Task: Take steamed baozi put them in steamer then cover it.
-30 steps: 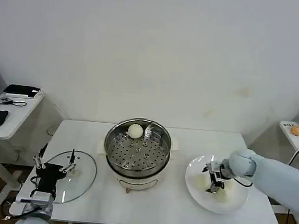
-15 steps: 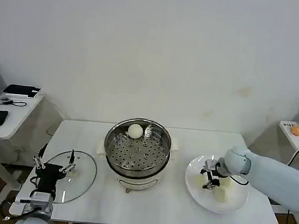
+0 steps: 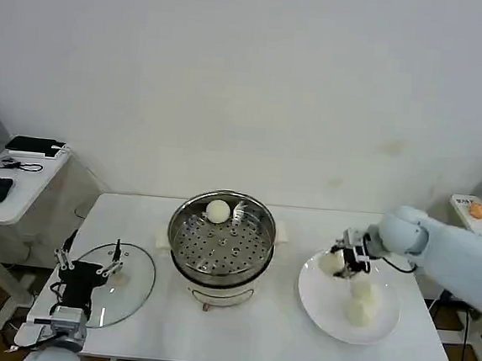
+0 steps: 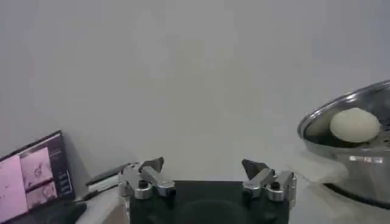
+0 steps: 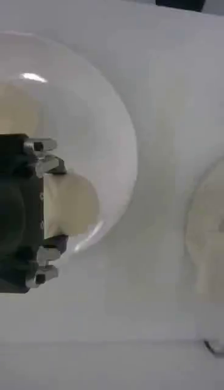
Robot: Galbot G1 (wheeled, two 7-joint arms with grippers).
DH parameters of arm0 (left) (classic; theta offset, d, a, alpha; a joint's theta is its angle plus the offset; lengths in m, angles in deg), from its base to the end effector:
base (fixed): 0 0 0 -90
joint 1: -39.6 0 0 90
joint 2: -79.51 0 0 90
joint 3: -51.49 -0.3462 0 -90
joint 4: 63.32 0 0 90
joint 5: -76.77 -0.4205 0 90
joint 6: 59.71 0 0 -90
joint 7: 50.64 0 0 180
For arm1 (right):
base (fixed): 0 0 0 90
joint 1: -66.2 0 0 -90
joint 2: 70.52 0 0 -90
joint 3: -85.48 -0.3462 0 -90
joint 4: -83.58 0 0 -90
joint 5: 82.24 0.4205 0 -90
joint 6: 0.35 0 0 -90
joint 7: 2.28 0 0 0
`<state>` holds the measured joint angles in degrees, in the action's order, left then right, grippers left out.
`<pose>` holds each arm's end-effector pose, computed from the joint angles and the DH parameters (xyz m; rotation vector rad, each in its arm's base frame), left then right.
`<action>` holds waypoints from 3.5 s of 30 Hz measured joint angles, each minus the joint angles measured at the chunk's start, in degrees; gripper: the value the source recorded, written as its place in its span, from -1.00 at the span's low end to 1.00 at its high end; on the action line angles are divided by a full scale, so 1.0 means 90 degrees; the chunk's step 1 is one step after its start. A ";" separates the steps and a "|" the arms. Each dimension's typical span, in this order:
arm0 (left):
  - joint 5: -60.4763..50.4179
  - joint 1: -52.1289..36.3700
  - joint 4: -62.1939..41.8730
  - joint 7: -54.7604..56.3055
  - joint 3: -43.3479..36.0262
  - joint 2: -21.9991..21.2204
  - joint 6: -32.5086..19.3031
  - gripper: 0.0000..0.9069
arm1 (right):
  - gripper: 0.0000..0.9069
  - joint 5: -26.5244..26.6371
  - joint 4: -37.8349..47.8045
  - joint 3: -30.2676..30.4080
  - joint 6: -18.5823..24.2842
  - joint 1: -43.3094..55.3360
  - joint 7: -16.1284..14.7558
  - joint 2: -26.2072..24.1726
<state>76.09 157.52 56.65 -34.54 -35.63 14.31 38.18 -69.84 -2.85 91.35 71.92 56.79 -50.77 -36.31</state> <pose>0.2672 0.0737 -0.2728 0.2154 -3.0336 -0.6688 0.5401 -0.0732 -0.1330 1.2754 -1.6025 1.4719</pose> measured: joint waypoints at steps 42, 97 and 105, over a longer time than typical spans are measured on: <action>0.0079 0.0083 0.0093 0.0013 0.0375 -0.0075 -0.0199 1.00 | 0.49 0.3375 0.2247 0.0966 -0.1915 0.0663 0.1184 0.5061; -0.0241 0.0127 0.0099 0.0047 -0.0099 -0.0197 -0.0227 1.00 | 1.00 -0.0967 -0.1301 -0.1072 0.0684 -0.1194 -0.0585 -0.1945; -0.0330 0.0213 0.0085 0.0058 -0.0111 -0.0229 -0.0229 1.00 | 1.00 -0.1458 -0.1244 -0.1737 0.0865 -0.2466 -0.0550 -0.2227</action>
<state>73.12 159.43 57.42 -34.02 -36.64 12.26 36.13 -82.96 -14.05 75.72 79.70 34.59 -55.73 -56.35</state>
